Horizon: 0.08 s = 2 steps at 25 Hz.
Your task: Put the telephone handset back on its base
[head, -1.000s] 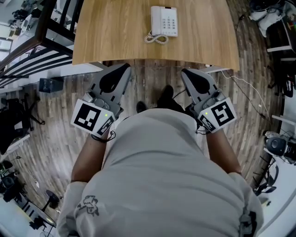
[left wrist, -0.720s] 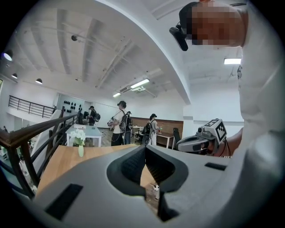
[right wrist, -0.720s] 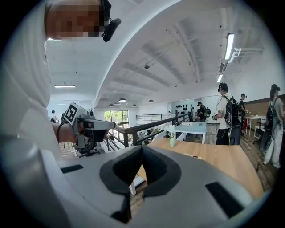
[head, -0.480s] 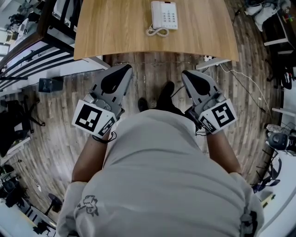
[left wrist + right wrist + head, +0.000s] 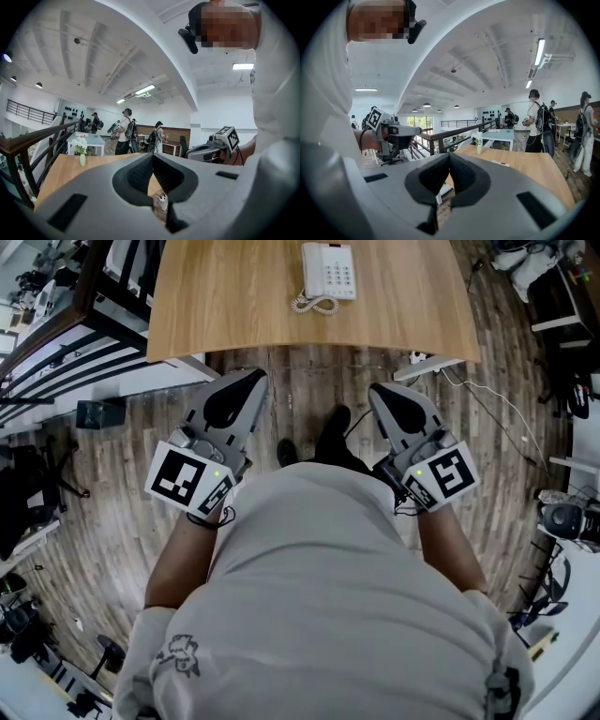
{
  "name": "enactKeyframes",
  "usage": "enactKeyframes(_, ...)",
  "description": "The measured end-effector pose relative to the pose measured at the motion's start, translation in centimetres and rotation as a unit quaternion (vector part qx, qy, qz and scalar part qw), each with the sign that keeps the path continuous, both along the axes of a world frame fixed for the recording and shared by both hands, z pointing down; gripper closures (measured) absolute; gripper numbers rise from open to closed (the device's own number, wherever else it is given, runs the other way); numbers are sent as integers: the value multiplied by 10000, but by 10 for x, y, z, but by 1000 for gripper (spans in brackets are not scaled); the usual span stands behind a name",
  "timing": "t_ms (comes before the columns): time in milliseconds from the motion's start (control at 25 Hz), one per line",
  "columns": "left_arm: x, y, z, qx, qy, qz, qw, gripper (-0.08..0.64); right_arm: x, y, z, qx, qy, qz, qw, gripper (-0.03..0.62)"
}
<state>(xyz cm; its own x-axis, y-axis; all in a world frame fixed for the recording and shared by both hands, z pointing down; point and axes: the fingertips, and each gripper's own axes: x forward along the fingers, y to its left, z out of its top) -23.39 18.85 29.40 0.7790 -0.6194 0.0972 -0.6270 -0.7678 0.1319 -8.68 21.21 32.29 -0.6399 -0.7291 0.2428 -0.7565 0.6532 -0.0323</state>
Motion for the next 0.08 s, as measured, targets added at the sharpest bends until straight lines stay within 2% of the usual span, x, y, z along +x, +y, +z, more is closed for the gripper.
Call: enactKeyframes(80,4,-2,-1,-6,-2,0,10000,554,3,-2,-2,8,-6,-1,10000,586)
